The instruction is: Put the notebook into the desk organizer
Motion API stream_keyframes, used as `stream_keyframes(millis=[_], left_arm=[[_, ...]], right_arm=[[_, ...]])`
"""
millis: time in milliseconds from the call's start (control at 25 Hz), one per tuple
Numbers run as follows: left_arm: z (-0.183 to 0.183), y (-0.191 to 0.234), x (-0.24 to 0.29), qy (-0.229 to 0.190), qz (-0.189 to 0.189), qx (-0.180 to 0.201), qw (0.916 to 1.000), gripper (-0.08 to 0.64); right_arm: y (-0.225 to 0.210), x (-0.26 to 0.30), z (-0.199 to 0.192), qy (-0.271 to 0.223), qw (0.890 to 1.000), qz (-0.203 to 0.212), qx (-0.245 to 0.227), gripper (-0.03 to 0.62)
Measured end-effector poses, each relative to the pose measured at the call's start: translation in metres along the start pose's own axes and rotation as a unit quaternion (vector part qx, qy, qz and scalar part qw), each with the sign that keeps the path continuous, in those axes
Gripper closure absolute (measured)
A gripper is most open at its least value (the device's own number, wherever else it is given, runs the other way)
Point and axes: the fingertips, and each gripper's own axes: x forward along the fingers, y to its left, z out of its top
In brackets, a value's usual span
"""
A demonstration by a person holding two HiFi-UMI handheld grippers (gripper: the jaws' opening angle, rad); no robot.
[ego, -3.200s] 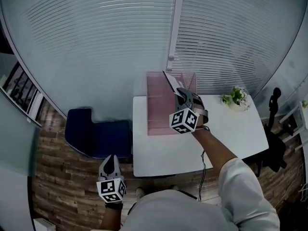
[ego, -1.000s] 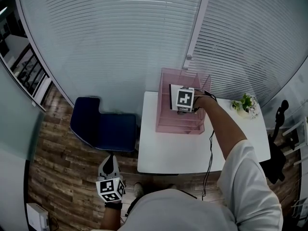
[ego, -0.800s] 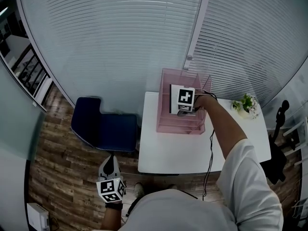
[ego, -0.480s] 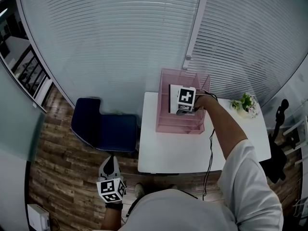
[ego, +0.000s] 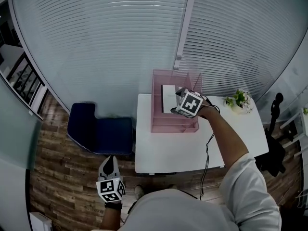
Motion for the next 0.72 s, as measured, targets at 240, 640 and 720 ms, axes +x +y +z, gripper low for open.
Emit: stream_keyframes(millis=[240, 640, 720], left_arm=[[0.006, -0.017, 0.011, 0.001, -0.027, 0.013, 0.9996, 0.552], [0.018, -0.049, 0.034, 0.003, -0.071, 0.036, 0.9968, 0.552], [0.021, -0.055, 0.039, 0.003, -0.078, 0.039, 0.9961, 0.552]], right_arm=[[0.013, -0.041, -0.008, -0.08, 0.992, -0.052, 0.078, 0.259], [0.048, -0.111, -0.031, -0.219, 0.945, -0.157, 0.187, 0.372], [0.056, -0.121, -0.039, -0.239, 0.933, -0.175, 0.205, 0.398]])
